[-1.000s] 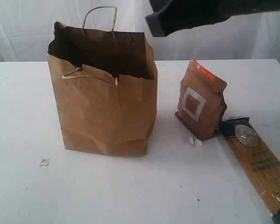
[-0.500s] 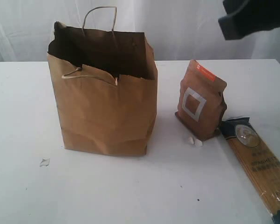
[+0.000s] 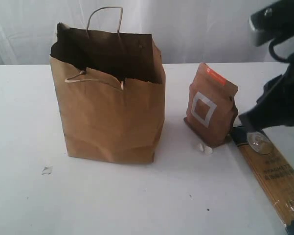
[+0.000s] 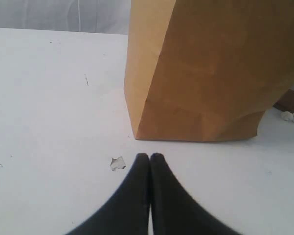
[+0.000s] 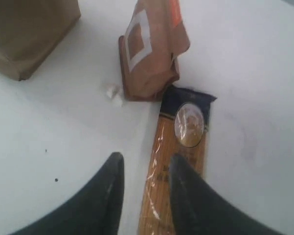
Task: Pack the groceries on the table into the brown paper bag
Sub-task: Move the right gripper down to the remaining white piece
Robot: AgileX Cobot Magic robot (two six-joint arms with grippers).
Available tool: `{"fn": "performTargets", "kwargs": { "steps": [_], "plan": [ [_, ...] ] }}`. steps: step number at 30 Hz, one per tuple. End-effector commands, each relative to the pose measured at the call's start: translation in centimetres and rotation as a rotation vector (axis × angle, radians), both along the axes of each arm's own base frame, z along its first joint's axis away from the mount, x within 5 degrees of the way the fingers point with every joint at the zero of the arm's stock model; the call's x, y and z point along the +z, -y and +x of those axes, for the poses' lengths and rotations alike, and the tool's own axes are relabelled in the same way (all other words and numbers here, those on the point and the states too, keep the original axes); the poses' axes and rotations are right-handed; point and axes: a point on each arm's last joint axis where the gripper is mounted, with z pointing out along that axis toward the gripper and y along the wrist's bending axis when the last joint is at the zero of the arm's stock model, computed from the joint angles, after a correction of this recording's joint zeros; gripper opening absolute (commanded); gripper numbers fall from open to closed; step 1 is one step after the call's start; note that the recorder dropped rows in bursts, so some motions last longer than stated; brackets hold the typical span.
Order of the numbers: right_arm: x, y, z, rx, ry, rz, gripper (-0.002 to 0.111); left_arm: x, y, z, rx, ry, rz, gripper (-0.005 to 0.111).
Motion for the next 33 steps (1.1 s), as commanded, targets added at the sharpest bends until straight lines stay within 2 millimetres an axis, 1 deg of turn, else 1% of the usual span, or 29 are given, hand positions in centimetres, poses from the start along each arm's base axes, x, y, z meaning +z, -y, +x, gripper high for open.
{"fn": "performTargets", "kwargs": {
  "steps": [1, 4, 7, 9, 10, 11, 12, 13, 14, 15, 17, 19, 25, 33],
  "plan": [
    [-2.5, 0.0, 0.5, -0.043, -0.067, 0.067, 0.030, 0.0, 0.0, 0.0, 0.001, 0.003, -0.008, 0.000],
    [-4.6, -0.1, 1.5, -0.083, -0.114, 0.158, 0.030, 0.0, 0.0, 0.0, 0.001, 0.003, -0.008, 0.000],
    [-6.6, 0.0, 3.1, -0.135, -0.159, 0.221, 0.030, 0.0, 0.0, 0.0, 0.001, 0.003, -0.008, 0.000],
    [-8.5, 0.2, 4.9, -0.190, -0.169, 0.274, 0.030, 0.0, 0.0, 0.0, 0.001, 0.003, -0.008, 0.000],
    [-9.9, 0.5, 6.4, -0.227, -0.180, 0.287, 0.030, 0.0, 0.0, 0.0, 0.001, 0.003, -0.008, 0.000],
    [-10.4, 0.5, 6.9, -0.237, -0.183, 0.289, 0.030, 0.0, 0.0, 0.0, 0.001, 0.003, -0.008, 0.000],
    [-11.9, 0.4, 8.0, -0.260, -0.201, 0.304, 0.030, 0.0, 0.0, 0.0, 0.001, 0.003, -0.008, 0.000],
    [-12.4, 0.2, 8.4, -0.267, -0.212, 0.312, 0.030, 0.0, 0.0, 0.0, 0.001, 0.003, -0.008, 0.000],
    [-13.7, -0.1, 9.0, -0.279, -0.241, 0.317, 0.030, 0.0, 0.0, 0.0, 0.001, 0.003, -0.008, 0.000],
    [-14.4, -0.3, 9.2, -0.281, -0.261, 0.311, 0.030, 0.0, 0.0, 0.0, 0.001, 0.003, -0.008, 0.000],
    [-16.3, -0.6, 9.9, -0.237, -0.298, 0.265, 0.030, 0.0, 0.0, 0.0, 0.001, 0.003, -0.008, 0.000],
    [-17.1, -0.8, 10.3, -0.234, -0.299, 0.263, 0.031, 0.0, 0.0, 0.0, 0.001, 0.003, -0.008, 0.000],
    [-17.9, -1.2, 11.3, -0.230, -0.244, 0.307, 0.039, 0.0, 0.0, 0.0, 0.001, 0.003, -0.008, 0.000],
    [-19.5, -1.7, 12.6, -0.233, -0.251, 0.306, 0.040, 0.0, 0.0, 0.0, 0.001, 0.003, -0.008, 0.000]
  ]
}}
